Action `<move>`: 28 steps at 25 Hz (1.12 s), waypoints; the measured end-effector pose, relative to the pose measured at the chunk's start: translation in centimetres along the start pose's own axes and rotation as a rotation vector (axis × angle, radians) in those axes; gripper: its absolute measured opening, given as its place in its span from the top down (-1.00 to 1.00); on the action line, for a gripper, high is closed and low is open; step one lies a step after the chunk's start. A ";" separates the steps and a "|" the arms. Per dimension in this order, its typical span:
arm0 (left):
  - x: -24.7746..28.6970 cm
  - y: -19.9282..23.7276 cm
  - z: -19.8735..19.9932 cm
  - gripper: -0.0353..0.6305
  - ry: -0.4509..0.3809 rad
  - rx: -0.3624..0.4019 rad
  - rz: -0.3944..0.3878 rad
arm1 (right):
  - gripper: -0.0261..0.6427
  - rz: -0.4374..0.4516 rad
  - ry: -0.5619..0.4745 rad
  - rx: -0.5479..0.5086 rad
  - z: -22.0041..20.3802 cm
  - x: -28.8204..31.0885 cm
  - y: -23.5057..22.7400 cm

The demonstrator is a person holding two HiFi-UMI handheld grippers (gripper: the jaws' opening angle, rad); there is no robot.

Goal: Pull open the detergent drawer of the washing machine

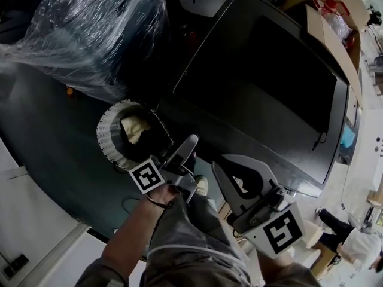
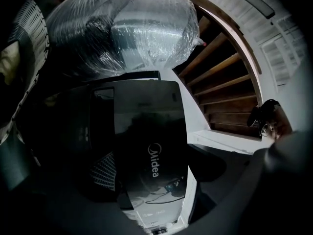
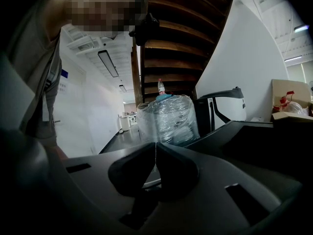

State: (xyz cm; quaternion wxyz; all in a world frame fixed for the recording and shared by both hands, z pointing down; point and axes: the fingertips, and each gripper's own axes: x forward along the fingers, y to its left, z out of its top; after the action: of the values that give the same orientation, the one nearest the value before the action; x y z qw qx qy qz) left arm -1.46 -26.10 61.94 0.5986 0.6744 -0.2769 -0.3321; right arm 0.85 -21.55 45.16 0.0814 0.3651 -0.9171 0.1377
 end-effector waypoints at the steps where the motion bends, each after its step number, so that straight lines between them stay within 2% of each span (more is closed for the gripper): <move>1: 0.0 0.0 0.0 -0.42 -0.001 -0.002 0.001 | 0.83 -0.002 -0.001 0.001 0.0 0.0 0.0; 12: -1.6 -0.2 -0.4 -0.42 0.004 -0.010 0.018 | 0.83 0.003 0.000 0.006 -0.4 -0.9 1.3; 28: -9.1 -1.2 -1.9 -0.42 -0.017 -0.028 0.054 | 0.83 0.025 0.027 0.007 -1.5 -2.8 5.4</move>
State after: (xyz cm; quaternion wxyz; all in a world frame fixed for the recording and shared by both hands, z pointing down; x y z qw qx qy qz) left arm -5.67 -17.72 61.97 0.6142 0.6556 -0.2952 -0.3253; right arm -0.83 -15.52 44.79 0.0907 0.3519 -0.9200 0.1470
